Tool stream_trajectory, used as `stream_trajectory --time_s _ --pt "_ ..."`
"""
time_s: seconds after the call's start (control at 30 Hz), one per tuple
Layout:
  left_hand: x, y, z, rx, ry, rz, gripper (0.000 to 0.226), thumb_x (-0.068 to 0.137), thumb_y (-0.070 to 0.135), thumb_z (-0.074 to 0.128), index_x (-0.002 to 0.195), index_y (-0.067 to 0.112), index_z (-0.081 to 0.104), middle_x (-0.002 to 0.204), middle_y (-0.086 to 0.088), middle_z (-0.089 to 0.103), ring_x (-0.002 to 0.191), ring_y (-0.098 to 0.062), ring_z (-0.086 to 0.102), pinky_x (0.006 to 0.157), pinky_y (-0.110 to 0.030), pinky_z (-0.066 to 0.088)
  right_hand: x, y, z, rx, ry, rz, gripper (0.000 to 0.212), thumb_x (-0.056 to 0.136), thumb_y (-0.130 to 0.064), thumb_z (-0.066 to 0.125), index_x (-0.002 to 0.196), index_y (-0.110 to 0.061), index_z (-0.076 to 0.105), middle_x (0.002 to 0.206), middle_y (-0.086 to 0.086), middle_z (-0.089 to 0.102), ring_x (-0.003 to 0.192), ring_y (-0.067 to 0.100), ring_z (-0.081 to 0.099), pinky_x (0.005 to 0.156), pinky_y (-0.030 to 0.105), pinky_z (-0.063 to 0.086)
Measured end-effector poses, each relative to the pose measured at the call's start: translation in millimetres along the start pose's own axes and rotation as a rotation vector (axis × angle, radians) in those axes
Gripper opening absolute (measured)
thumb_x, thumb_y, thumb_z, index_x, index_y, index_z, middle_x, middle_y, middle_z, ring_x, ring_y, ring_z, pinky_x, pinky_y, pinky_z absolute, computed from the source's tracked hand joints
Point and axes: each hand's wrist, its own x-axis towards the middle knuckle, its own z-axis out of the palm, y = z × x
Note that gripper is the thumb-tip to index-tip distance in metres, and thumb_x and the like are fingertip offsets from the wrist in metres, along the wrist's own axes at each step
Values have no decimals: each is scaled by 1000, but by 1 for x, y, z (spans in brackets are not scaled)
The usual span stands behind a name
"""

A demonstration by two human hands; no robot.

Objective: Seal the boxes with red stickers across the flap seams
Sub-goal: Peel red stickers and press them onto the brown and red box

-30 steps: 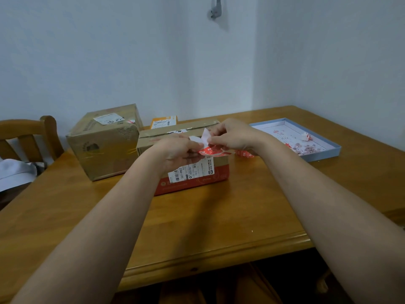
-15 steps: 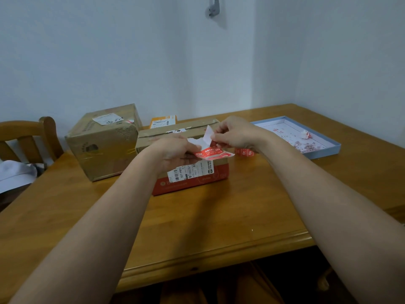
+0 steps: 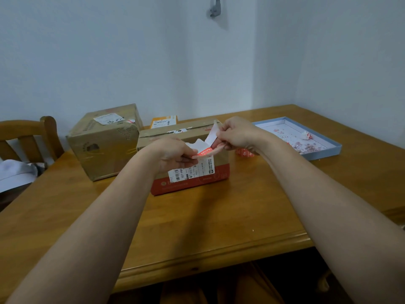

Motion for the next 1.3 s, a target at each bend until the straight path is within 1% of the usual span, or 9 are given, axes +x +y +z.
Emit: stream_trajectory --time_s 0.1,0.2,0.33,0.47,0.6,0.83,1.07,1.23,1.3 --pt "-2 -3 -3 7 -16 -33 4 93 -2 58 92 2 56 99 -18 68 95 -25 64 94 -36 52 -4 0 -2 32 -34 18 24 101 -5 44 80 -8 57 84 12 73 65 11 64 61 21 50" --pt "-3 -5 -2 3 -13 -36 9 92 -2 58 89 4 54 100 -18 67 96 -26 63 98 -38 50 -4 0 1 43 -17 18 25 100 -5 43 79 -9 55 85 13 72 65 12 64 61 22 50" --pt "-4 -5 -1 3 4 -45 13 93 -2 57 85 6 51 95 -17 67 92 -25 63 98 -38 50 -3 1 2 68 -25 38 24 102 -7 41 82 -9 54 86 15 72 63 11 64 57 20 48" --pt "-3 -7 -5 21 26 -87 12 93 2 59 87 6 49 102 -17 67 99 -27 65 94 -39 52 -1 4 0 86 34 69 16 103 -12 40 93 -7 51 83 13 73 64 11 65 57 20 49" --pt "-2 -9 -6 8 17 -104 12 92 3 60 89 6 49 105 -18 68 99 -27 66 92 -40 53 0 6 0 115 48 66 19 103 -19 41 91 -8 51 80 10 72 65 11 66 63 23 51" --pt "0 -8 -5 37 21 -139 13 92 5 61 89 8 49 103 -16 68 94 -25 66 87 -38 54 1 9 -1 124 65 93 17 103 -14 41 103 -3 54 83 11 72 64 9 66 53 18 50" --pt "4 -10 -10 72 30 -170 14 92 5 61 104 3 52 109 -18 67 100 -28 65 91 -39 54 0 5 -5 128 89 103 14 103 -10 39 110 -2 48 82 12 70 67 12 65 60 22 50" --pt "3 -16 -15 155 16 -183 24 90 6 64 111 4 54 109 -16 68 100 -27 66 86 -38 56 -4 0 -9 110 64 54 10 102 -12 43 98 -9 51 81 11 72 67 11 66 63 22 51" --pt "2 -19 -13 220 -15 -187 21 89 7 65 108 5 56 105 -13 70 99 -25 67 88 -39 56 -5 -2 -8 109 36 37 10 100 -10 44 96 -9 54 82 10 73 67 10 66 62 21 51"
